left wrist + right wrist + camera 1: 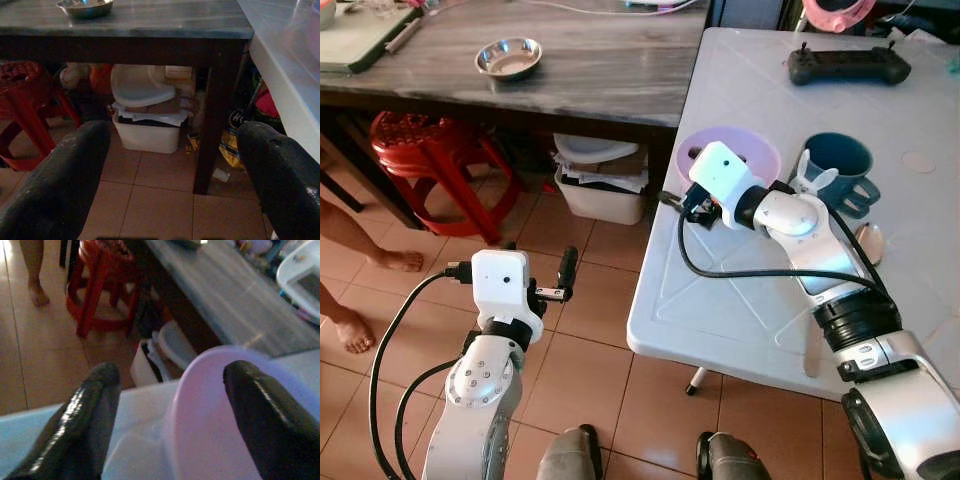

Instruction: Setting the table

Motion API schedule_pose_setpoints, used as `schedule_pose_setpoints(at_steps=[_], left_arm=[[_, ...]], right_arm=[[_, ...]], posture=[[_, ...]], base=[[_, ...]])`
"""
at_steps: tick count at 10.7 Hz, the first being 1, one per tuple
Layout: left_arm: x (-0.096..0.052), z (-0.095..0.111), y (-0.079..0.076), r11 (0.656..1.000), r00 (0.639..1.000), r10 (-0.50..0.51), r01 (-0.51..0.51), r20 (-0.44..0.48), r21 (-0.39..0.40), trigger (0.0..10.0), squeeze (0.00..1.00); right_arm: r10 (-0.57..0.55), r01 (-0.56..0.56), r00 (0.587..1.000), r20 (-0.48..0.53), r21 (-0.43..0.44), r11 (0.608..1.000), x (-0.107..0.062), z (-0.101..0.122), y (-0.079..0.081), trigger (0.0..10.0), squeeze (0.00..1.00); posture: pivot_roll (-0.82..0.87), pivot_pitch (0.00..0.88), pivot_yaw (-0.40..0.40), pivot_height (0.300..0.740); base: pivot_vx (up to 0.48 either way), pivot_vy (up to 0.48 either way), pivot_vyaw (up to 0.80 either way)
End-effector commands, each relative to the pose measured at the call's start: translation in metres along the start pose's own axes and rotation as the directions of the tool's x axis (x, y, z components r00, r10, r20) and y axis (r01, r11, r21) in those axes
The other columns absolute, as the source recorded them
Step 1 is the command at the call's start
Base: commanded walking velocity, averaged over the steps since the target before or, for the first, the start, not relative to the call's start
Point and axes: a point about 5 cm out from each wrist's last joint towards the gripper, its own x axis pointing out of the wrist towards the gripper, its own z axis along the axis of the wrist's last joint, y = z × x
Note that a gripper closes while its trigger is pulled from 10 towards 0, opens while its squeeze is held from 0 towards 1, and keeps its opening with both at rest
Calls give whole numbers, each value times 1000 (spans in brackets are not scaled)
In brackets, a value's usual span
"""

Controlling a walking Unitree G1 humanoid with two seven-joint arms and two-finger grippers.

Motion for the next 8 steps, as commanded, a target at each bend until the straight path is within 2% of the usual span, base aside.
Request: schedule_pose_setpoints(at_steps=[1, 2, 4, 8], left_arm=[[-3, 3, 1, 1000, 1000, -2, 2, 1, -7, 10000, 0], [-3, 2, 1, 1000, 1000, -3, 3, -2, -10, 10000, 0], [-2, 1, 0, 1000, 1000, -9, 9, -7, -15, 10000, 0], [0, 0, -1, 1000, 1000, -17, 17, -16, -20, 10000, 0]], right_arm=[[36, -37, 998, -46, -35, 999, -2, -4, 2, 0, 0], [47, -52, 997, -68, -73, 996, -6, -6, 3, 0, 0], [74, -87, 988, -139, -88, 992, -11, -14, 6, 0, 0], [67, -93, 980, -188, -130, 987, -17, -20, 4, 0, 0]], posture=[[44, 207, 94, 740], [42, 208, 94, 740], [33, 206, 93, 740], [33, 203, 89, 740]], base=[[0, 0, 0], [0, 0, 0], [0, 0, 0], [0, 0, 0]])
